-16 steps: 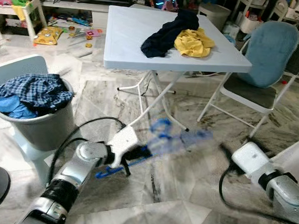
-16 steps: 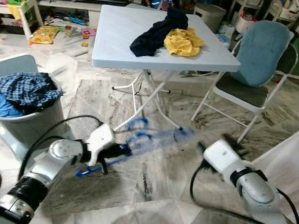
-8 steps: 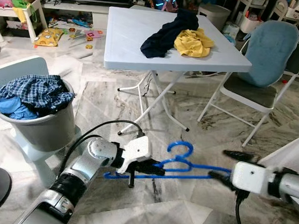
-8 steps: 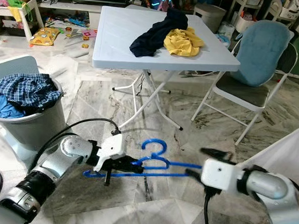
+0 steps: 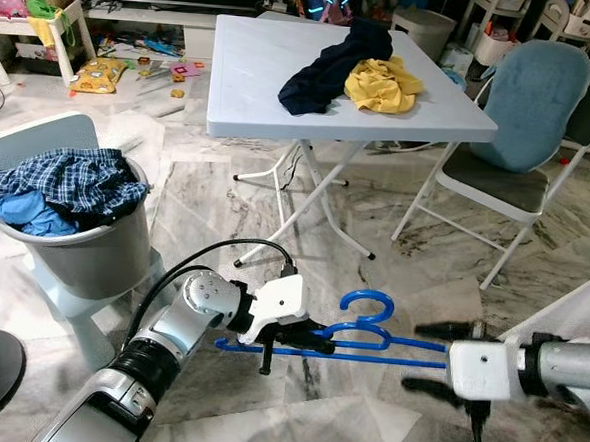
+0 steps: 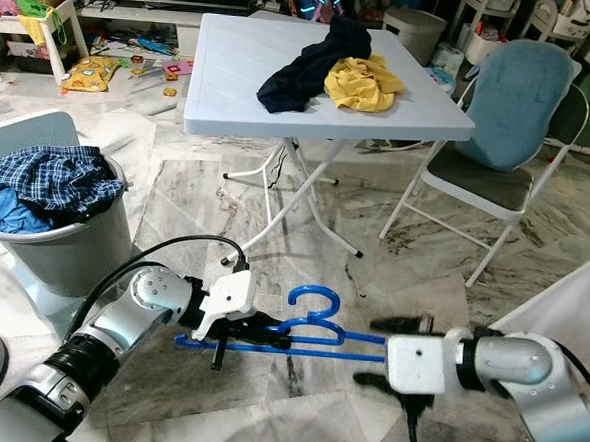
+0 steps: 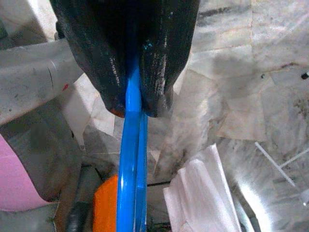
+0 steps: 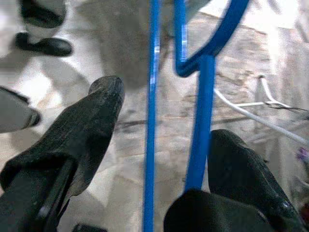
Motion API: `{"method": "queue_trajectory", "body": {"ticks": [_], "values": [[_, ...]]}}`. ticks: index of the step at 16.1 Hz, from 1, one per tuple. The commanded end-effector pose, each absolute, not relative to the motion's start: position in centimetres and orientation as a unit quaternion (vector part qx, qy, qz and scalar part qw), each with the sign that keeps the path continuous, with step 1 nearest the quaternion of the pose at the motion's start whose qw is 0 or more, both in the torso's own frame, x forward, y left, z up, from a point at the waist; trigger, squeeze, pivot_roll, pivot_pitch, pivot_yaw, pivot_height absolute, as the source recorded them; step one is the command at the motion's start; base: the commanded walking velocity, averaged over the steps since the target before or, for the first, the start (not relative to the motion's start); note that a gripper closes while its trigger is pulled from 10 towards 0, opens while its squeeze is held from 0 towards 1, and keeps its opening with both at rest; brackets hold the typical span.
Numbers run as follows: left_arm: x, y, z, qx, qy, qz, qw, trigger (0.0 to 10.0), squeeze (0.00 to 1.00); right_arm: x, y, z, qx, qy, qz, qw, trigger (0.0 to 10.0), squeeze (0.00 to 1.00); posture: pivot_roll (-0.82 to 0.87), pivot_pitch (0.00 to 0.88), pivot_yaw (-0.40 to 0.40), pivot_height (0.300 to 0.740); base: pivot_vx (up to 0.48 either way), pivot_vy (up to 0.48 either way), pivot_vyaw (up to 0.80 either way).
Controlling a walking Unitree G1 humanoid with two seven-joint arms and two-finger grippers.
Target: Hang hanger
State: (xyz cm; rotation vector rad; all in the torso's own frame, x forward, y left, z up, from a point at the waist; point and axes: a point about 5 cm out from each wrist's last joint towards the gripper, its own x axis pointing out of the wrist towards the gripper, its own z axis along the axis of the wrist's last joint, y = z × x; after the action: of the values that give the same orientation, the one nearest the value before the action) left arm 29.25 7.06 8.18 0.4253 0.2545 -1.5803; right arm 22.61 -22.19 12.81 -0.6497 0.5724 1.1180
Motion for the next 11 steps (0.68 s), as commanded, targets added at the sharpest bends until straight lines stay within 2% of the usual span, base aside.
{"method": "queue_trajectory", "body": {"ticks": [1, 2, 3, 4, 5, 6, 7, 8, 9, 11], "values": [[29.4, 6.6, 8.6, 0.204, 0.104, -0.712, 0.663, 10.0, 0.00, 22.7, -22.2, 13.3, -0.319, 0.270, 0.523, 0.743, 10.0, 0.00, 0.02, 0.000, -0.067, 0.740, 0.000, 0.000, 0.00], [29.4, 6.5, 8.6, 0.207, 0.103, -0.713, 0.662, 10.0, 0.00, 22.8, -22.3, 13.4, -0.329, 0.272, 0.521, 0.739, 5.0, 0.00, 0.02, 0.000, -0.069, 0.740, 0.000, 0.000, 0.00], [29.4, 6.4, 8.6, 0.208, 0.102, -0.714, 0.661, 10.0, 0.00, 23.1, -22.3, 13.5, -0.338, 0.275, 0.514, 0.739, 1.5, 0.00, 0.02, 0.000, -0.072, 0.740, 0.000, 0.000, 0.00], [29.4, 6.2, 8.5, 0.208, 0.100, -0.714, 0.661, 10.0, 0.00, 23.4, -22.5, 13.5, -0.359, 0.280, 0.502, 0.736, 0.0, 0.00, 0.02, 0.000, -0.073, 0.740, 0.000, 0.000, 0.00], [29.3, 6.1, 8.5, 0.209, 0.097, -0.714, 0.661, 10.0, 0.00, 24.0, -22.5, 13.5, -0.378, 0.281, 0.482, 0.738, 1.3, 0.00, 0.02, 0.000, -0.076, 0.740, 0.000, 0.000, 0.00], [29.3, 6.0, 8.4, 0.210, 0.096, -0.714, 0.661, 10.0, 0.00, 24.2, -22.2, 13.5, -0.378, 0.279, 0.478, 0.742, 1.5, 0.00, 0.02, 0.000, -0.077, 0.740, 0.000, 0.000, 0.00], [29.3, 5.9, 8.3, 0.212, 0.096, -0.714, 0.660, 10.0, 0.00, 24.1, -21.5, 13.4, -0.373, 0.276, 0.483, 0.743, 0.9, 0.00, 0.02, 0.000, -0.077, 0.740, 0.000, 0.000, 0.00], [29.3, 5.9, 8.3, 0.212, 0.096, -0.714, 0.660, 10.0, 0.00, 24.0, -21.4, 13.4, -0.373, 0.277, 0.484, 0.742, 0.9, 0.00, 0.02, 0.000, -0.076, 0.740, 0.000, 0.000, 0.00], [29.3, 5.9, 8.3, 0.214, 0.095, -0.715, 0.659, 10.0, 0.00, 23.7, -21.2, 13.1, -0.379, 0.284, 0.490, 0.731, 1.0, 0.00, 0.02, 0.000, -0.077, 0.740, 0.000, 0.000, 0.00], [29.4, 5.9, 8.3, 0.219, 0.093, -0.714, 0.658, 10.0, 0.00, 23.0, -21.3, 12.6, -0.389, 0.302, 0.504, 0.710, 0.5, 0.00, 0.02, 0.000, -0.078, 0.740, 0.000, 0.000, 0.00]]}}
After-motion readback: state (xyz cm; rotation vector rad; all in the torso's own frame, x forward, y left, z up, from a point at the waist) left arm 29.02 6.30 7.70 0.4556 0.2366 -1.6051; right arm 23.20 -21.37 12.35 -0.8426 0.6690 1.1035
